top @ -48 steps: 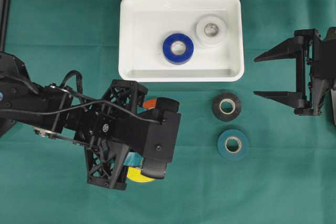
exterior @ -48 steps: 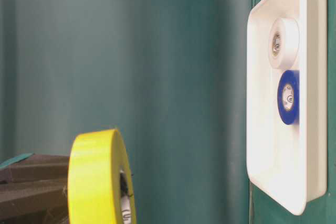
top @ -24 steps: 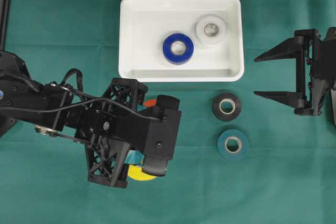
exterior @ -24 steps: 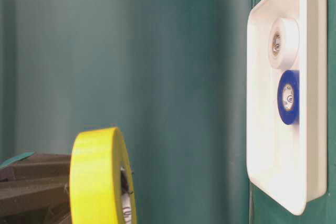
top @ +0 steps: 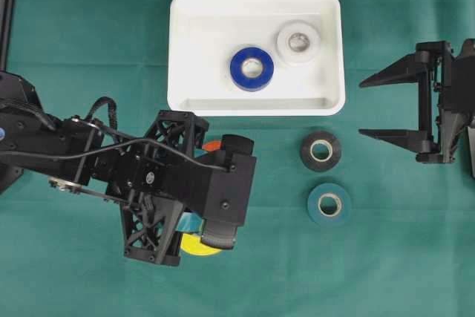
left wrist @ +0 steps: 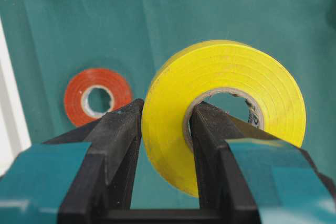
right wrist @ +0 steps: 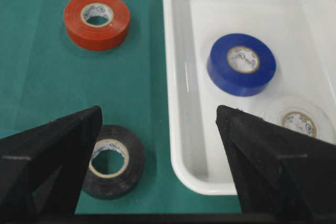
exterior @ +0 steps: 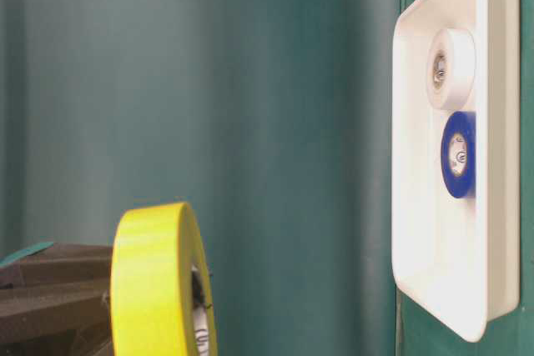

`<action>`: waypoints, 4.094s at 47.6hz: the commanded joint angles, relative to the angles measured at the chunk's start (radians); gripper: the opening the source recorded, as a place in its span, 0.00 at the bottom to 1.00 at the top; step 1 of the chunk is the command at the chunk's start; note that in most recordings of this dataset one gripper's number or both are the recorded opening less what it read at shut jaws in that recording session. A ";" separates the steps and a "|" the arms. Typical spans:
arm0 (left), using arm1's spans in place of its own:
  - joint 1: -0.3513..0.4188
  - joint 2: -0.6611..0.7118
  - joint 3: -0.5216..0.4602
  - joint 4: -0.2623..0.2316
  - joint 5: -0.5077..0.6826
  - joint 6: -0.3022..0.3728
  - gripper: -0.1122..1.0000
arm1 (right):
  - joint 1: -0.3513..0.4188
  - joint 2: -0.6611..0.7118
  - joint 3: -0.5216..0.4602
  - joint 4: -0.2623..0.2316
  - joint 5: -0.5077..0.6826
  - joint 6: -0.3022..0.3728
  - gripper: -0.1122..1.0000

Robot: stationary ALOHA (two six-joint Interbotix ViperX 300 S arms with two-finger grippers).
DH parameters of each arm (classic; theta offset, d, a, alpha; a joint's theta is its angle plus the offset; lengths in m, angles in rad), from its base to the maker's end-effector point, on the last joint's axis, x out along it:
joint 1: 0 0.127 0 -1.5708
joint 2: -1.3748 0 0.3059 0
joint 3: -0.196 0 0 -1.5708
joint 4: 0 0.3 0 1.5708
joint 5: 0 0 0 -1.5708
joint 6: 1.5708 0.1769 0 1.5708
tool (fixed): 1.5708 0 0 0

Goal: Pick up the tape from a random location and place it into the white case.
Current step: 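Close the left gripper on the yellow tape's rim, then lift the yellow tape and carry it over the tray, then lower the yellow tape into the tray's upper left and release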

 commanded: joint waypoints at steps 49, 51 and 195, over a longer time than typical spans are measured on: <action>-0.066 -0.132 0.118 -0.006 -0.021 -0.049 0.31 | -0.002 0.002 -0.035 -0.002 0.002 0.000 0.88; -0.057 -0.132 0.118 -0.006 -0.021 -0.049 0.31 | -0.002 0.000 -0.035 0.000 0.002 0.000 0.88; 0.571 -0.118 0.132 -0.006 -0.115 -0.038 0.31 | -0.002 0.002 -0.035 -0.002 0.029 -0.003 0.88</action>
